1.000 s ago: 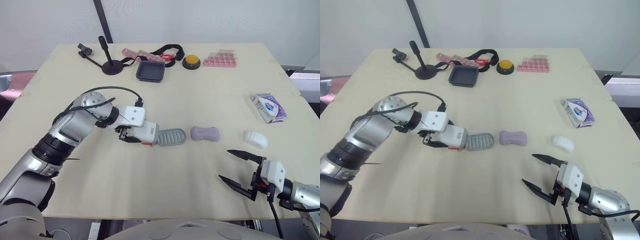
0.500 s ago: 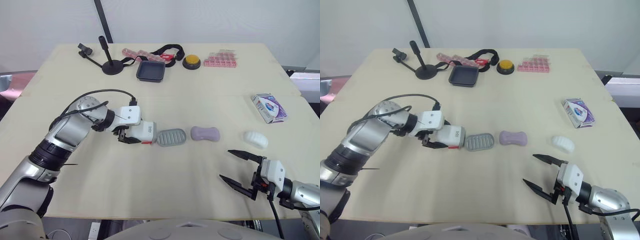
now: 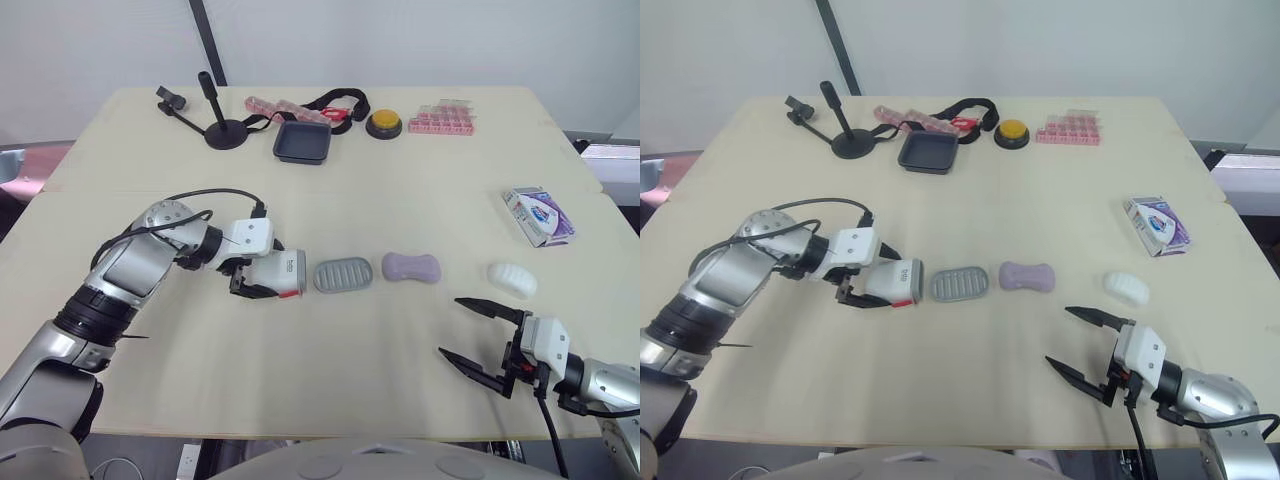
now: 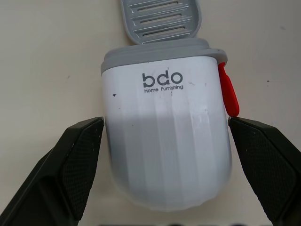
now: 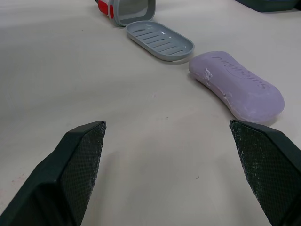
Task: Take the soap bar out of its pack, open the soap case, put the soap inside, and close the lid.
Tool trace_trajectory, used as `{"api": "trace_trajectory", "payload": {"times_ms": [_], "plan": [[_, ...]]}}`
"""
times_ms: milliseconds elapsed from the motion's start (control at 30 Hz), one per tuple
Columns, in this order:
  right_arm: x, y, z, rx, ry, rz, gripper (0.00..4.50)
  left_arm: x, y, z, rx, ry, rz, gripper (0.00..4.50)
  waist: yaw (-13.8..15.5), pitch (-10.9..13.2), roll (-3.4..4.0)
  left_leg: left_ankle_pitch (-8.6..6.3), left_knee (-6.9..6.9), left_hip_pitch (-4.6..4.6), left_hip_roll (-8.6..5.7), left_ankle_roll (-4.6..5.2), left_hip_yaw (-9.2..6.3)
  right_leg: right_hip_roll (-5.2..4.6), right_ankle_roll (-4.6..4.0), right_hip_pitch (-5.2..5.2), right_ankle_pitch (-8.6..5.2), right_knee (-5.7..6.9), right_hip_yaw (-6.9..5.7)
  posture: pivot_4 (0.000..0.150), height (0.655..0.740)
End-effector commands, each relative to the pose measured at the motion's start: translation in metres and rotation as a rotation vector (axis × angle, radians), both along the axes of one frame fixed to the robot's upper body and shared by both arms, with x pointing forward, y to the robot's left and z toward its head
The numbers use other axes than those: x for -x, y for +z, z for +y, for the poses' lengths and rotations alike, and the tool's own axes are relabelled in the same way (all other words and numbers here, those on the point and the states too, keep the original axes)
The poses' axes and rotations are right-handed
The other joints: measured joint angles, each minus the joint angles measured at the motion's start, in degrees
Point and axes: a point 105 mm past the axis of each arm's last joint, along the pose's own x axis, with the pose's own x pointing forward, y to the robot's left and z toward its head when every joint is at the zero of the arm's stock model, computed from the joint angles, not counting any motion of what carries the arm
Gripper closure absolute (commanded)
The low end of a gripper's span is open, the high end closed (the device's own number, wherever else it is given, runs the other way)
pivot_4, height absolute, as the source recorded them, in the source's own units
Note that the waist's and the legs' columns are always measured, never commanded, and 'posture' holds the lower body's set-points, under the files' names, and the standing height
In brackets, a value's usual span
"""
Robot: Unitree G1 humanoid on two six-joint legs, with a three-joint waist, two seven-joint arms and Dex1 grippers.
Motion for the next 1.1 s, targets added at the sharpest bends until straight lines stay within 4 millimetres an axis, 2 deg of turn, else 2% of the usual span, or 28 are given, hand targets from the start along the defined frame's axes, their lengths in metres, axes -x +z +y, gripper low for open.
{"api": "trace_trajectory", "payload": {"times_ms": [33,267,333,400,700,933,1100], "plan": [[0.002,0.004,-0.001,0.012,0.011,-0.021,0.0,-0.001,0.018,0.005,0.096,-0.015,-0.041,0.0,-0.1,0.0,0.0,0.0,-0.01,0.0,0.0,0.0,0.01,0.0,0.0,0.0,0.0,0.0,0.01,0.15,0.74],[0.003,0.005,-0.004,0.023,0.023,-0.014,0.0,0.004,0.056,0.009,0.357,-0.019,-0.058,0.0,-0.14,0.0,0.0,0.0,-0.03,0.0,0.0,0.0,0.01,0.0,0.0,0.0,0.0,-0.02,-0.01,0.15,0.74],[-0.003,0.011,-0.002,0.018,0.021,-0.02,0.0,0.002,0.07,0.014,0.471,0.034,-0.084,0.0,-0.21,0.0,0.0,0.0,-0.04,-0.04,0.0,0.0,0.01,0.0,0.0,0.0,0.0,-0.03,0.0,0.15,0.74],[-0.009,0.017,0.002,0.026,0.031,-0.03,0.0,0.004,0.072,0.021,0.564,0.103,-0.087,0.0,-0.58,-0.01,0.02,0.0,-0.03,-0.05,0.0,0.0,0.03,0.0,0.0,0.0,0.0,-0.03,0.01,0.15,0.74],[-0.025,0.04,0.022,0.071,0.072,-0.055,0.0,0.035,0.03,0.044,0.65,0.343,-0.105,0.0,-0.56,-0.03,-0.03,-0.03,-0.15,0.03,0.03,0.01,-0.12,0.01,0.02,0.2,0.01,-0.48,-0.19,0.15,0.74],[-0.051,0.068,0.03,0.179,0.095,-0.073,0.0,0.078,0.0,0.045,0.62,0.312,-0.041,0.0,-1.45,-0.01,-0.05,-0.02,-0.29,0.36,0.03,-0.01,-0.07,0.0,0.03,0.33,0.01,-0.62,-0.12,0.15,0.74],[-0.068,0.081,0.032,0.326,0.171,-0.003,0.0,0.105,-0.026,0.04,0.58,0.303,0.028,0.0,-1.76,0.0,-0.05,0.01,-0.66,0.76,0.04,-0.05,0.04,-0.01,0.03,0.61,0.01,-0.92,-0.04,0.15,0.74]]}}
